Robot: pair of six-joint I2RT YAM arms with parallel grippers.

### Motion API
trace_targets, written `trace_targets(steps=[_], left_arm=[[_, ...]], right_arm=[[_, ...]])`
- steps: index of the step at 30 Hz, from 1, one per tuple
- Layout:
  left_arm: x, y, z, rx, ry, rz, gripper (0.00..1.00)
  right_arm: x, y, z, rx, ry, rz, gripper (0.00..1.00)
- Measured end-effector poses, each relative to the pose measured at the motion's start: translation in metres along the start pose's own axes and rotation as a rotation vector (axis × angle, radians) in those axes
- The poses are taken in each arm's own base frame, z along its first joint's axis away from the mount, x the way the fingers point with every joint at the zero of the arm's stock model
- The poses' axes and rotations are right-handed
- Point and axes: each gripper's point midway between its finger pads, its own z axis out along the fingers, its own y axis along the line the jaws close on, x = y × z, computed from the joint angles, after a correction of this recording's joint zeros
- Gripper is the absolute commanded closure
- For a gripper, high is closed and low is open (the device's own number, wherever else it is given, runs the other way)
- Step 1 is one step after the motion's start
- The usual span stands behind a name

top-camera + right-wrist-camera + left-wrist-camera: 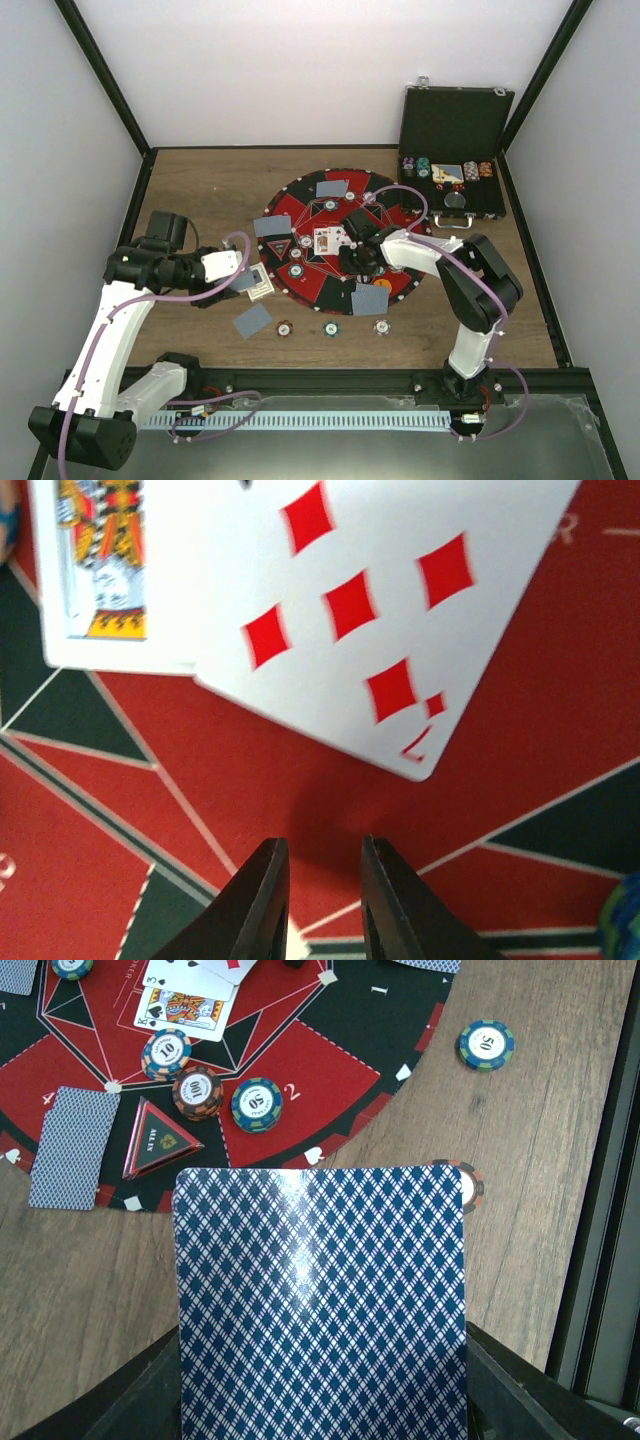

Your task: Distribute texas hold em gaming equipment

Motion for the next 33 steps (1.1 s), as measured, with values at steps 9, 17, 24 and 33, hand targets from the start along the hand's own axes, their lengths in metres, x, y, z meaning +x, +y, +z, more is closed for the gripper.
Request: trace_targets(steps=[9, 17, 24, 33], left_arm=[[0.000, 0.000, 0.000, -0.001, 0.000, 0.000, 0.96], [0.001, 0.001, 0.001, 0.003, 0.006, -0.003, 0.96], [0.001, 0.001, 0.003, 0.010, 0.009, -0.006, 0.96], [0.001, 0.001, 0.003, 0.015, 0.005, -0.008, 0.95]], right_arm=[[-0.024, -0.011, 0.009, 0.007, -0.024, 0.042, 0.79], [-0.046, -0.016, 0.015, 0.051, -0.062, 0.026, 0.80], [-0.049, -0.022, 0.009, 0.080, -0.066, 0.012, 0.66], [-0.053, 0.065, -0.092, -0.280, -0.167, -0.028, 0.30]])
